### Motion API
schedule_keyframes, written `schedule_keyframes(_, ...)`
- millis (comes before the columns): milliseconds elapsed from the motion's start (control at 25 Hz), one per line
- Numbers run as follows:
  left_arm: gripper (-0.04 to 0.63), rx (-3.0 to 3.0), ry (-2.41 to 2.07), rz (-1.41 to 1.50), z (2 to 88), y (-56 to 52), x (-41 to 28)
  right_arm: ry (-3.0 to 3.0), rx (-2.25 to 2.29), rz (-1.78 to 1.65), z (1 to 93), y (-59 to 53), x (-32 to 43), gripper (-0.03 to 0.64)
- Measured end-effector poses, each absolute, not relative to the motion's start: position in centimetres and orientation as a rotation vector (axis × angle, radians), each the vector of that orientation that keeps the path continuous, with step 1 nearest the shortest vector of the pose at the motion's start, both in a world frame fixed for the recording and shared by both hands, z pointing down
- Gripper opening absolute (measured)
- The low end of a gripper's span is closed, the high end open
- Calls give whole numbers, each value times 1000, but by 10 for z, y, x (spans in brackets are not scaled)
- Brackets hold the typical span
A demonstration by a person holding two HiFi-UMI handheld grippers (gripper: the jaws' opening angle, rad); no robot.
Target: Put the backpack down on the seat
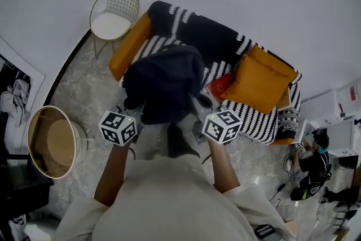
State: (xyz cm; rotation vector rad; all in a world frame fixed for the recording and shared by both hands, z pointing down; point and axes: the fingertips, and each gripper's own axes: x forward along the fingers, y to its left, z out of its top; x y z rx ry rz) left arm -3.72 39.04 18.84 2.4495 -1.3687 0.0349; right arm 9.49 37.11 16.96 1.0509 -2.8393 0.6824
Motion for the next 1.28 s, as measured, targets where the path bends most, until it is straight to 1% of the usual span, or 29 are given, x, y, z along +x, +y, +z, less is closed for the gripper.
schedule_keyframes(600, 28, 2385, -1431, 68, 201, 211, -63, -2819, 931, 721, 188, 183, 66, 11)
schedule_keyframes(1280, 28, 2276, -1450, 119, 227, 37, -80, -2748, 814, 809, 215, 11, 48, 11)
